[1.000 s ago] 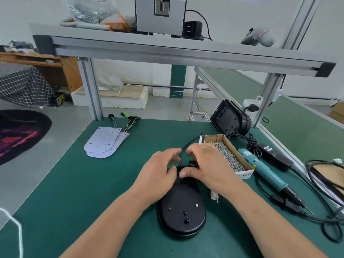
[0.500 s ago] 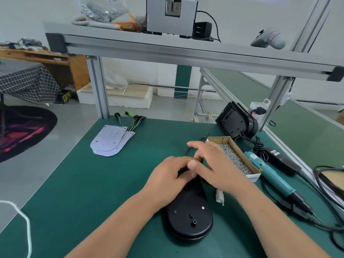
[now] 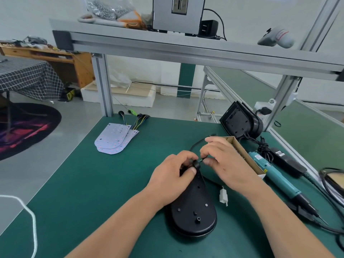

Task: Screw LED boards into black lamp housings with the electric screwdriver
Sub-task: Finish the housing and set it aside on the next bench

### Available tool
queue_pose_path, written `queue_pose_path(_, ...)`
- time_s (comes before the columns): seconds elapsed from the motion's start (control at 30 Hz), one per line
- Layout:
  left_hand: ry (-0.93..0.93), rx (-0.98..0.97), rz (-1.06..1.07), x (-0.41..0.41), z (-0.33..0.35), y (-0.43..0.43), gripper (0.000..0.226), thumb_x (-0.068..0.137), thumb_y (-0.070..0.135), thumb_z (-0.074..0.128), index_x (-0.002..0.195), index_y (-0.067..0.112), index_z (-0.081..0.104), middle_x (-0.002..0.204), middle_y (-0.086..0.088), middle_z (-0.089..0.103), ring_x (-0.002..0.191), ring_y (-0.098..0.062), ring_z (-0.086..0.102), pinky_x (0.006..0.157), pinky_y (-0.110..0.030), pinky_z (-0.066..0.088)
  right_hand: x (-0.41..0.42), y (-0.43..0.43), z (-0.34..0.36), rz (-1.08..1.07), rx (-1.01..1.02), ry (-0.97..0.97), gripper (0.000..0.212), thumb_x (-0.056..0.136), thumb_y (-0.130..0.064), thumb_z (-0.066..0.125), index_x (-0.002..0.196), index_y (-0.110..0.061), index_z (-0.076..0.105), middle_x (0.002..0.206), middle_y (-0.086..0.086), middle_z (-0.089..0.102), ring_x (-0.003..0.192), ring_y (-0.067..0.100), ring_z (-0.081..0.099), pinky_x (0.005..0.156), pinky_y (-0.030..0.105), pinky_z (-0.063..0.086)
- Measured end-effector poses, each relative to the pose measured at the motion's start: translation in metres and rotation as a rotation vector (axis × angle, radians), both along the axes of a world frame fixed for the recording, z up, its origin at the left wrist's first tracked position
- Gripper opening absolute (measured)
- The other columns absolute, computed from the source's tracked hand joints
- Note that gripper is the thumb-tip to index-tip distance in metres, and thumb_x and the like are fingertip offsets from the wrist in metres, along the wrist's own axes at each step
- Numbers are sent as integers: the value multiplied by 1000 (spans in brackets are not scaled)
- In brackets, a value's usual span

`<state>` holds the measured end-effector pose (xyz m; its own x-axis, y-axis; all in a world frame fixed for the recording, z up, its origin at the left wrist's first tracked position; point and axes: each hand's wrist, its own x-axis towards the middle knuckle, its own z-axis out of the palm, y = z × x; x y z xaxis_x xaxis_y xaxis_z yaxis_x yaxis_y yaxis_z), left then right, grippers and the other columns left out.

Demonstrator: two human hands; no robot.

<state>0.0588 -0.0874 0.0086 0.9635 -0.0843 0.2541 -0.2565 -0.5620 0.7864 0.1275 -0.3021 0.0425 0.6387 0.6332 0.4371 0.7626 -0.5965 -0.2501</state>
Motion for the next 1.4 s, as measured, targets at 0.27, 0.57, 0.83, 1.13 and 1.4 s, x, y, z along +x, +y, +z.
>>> queue_pose_path(0.27,-14,-57,25,4,-1,-4,19,104,57,56,112,42,64,100,9,67,97,-10,60,85,-34,52,-13,21,4,13,48,-239,8,100,-16,65,100,-12,72,90,0,56,95,22,50,110,39,39)
queue_pose_path(0.57,-88,51,-2,2,-3,1,30,99,57,48,91,31,61,82,3,60,82,-17,55,71,-44,50,-18,32,-14,-100,216,-242,15,102,-16,58,88,-18,64,86,-10,57,90,19,48,92,39,41)
queue_pose_path(0.83,-32,21,-3,-1,-1,-1,29,97,43,52,82,18,52,75,-5,54,74,-23,51,67,-41,45,-19,38,-20,-178,369,-162,15,100,-14,61,86,-14,67,86,-7,61,95,19,48,90,36,40)
queue_pose_path(1.13,-17,46,25,-3,-3,0,33,96,43,51,77,17,46,64,-3,45,62,-26,46,60,-53,47,-18,39,-21,-141,395,-142,15,101,-17,62,86,-15,67,86,-8,63,94,19,49,91,40,43)
queue_pose_path(1.4,-18,5,-60,-3,-10,9,28,94,55,60,109,76,51,114,36,59,114,8,52,87,-5,37,-16,30,-18,-114,375,-155,17,104,-25,60,90,-19,68,89,-13,61,96,18,50,92,33,39)
